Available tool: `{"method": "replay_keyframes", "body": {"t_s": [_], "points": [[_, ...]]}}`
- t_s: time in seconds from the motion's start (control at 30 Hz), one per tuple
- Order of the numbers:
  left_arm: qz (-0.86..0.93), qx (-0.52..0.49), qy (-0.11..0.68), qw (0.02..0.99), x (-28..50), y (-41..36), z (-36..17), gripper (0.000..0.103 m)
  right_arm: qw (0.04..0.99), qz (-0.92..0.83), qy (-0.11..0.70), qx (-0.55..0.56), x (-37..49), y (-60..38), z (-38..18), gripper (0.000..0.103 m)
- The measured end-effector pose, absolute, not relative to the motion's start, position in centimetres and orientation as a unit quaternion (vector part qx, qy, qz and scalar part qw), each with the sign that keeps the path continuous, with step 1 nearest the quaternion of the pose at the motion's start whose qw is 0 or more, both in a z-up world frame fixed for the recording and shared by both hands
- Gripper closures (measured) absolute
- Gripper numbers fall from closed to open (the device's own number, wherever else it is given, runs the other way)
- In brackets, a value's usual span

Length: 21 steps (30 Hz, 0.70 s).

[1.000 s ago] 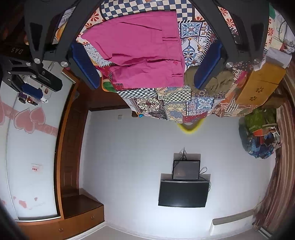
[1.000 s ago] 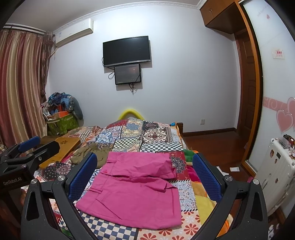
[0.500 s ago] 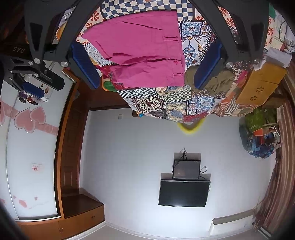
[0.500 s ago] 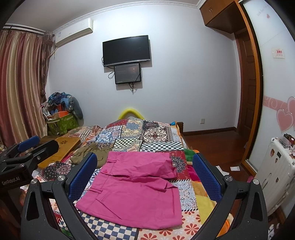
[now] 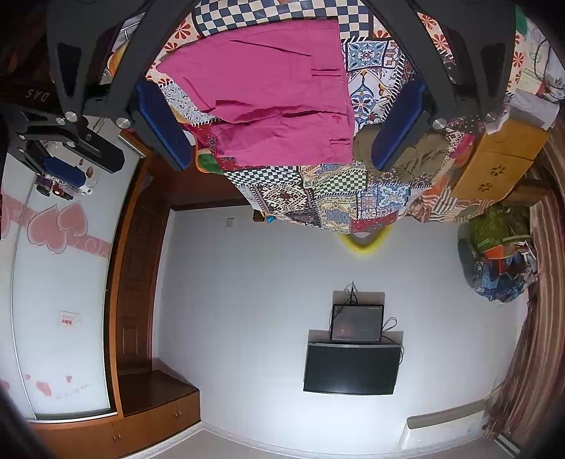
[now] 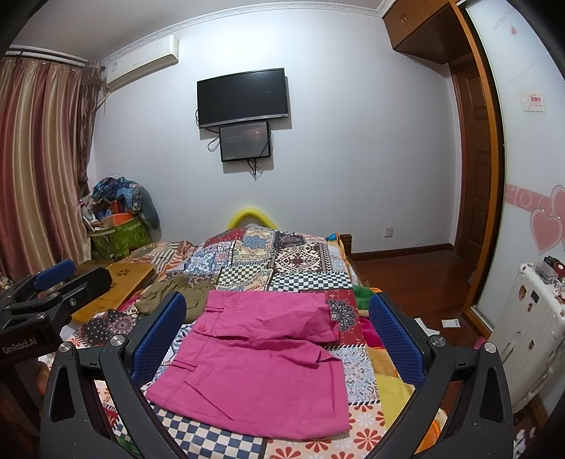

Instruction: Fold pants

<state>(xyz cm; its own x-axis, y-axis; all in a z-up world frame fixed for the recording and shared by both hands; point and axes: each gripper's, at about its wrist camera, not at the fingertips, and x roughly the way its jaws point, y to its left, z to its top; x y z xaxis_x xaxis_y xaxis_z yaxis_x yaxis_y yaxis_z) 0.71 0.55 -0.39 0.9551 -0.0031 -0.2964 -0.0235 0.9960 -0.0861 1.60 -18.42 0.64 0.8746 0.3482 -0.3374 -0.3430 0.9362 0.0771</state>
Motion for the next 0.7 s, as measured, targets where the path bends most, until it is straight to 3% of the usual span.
{"method": "replay_keyframes", "body": {"t_s": [0.7], "points": [[0.008, -0.043, 0.153, 0.987, 1.02, 0.64, -0.54, 0.000, 0.966, 0.181, 0.183, 0.009, 2.29, -18.45, 0.33, 0.000]]}}
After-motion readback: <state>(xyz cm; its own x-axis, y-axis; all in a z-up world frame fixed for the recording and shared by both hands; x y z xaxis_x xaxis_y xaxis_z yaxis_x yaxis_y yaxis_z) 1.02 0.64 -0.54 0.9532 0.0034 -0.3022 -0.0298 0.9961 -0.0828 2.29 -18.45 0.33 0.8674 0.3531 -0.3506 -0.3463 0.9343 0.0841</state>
